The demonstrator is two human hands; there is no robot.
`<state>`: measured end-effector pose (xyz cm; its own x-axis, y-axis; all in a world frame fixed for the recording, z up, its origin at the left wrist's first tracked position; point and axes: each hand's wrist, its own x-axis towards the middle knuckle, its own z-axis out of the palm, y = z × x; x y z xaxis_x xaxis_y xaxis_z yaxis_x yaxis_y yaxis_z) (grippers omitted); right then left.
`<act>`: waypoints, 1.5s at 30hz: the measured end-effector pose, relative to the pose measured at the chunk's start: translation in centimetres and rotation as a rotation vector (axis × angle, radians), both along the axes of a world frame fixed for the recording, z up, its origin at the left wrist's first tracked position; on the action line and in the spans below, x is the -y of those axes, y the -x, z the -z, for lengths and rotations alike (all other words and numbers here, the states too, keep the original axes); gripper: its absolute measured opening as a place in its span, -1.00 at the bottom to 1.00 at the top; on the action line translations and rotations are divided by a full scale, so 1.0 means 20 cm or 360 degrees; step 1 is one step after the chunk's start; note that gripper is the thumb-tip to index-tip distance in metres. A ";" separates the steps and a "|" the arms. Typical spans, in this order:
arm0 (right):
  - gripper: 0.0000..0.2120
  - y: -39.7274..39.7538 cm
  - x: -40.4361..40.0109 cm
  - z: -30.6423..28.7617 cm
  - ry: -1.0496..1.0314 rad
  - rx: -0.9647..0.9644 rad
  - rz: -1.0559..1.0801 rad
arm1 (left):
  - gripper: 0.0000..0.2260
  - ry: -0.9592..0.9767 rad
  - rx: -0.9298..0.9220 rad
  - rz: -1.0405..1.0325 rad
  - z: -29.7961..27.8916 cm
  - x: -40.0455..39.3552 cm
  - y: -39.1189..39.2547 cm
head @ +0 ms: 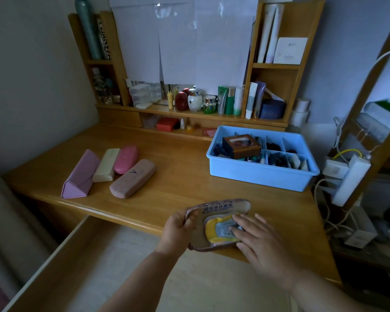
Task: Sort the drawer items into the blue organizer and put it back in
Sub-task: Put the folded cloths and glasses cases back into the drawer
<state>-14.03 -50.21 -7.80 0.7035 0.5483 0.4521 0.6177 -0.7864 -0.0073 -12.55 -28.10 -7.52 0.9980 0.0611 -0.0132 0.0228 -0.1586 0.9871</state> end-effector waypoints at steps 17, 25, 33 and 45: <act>-0.68 0.26 -0.06 -0.12 -0.0278 0.0232 -0.0021 | -0.77 -0.0126 0.0208 -0.0043 -0.24 -0.02 0.26; -0.31 0.41 -0.11 -0.19 -0.1528 -0.0481 0.0412 | -0.77 0.0068 0.0153 -0.0111 -0.25 -0.05 0.39; -0.21 0.33 -0.29 -0.24 -0.3381 -0.1985 -0.0029 | -0.85 0.0226 0.0083 0.0028 -0.28 0.12 0.54; -0.19 0.30 -0.30 -0.19 -0.3204 -0.2201 0.0534 | -0.72 0.0365 -0.0401 0.0454 -0.38 0.14 0.59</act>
<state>-20.13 -44.12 -4.03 0.8494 0.1005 -0.5181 -0.4578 0.6286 -0.6287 -24.32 -30.82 0.14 0.9384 -0.2493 -0.2393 0.2542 0.0290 0.9667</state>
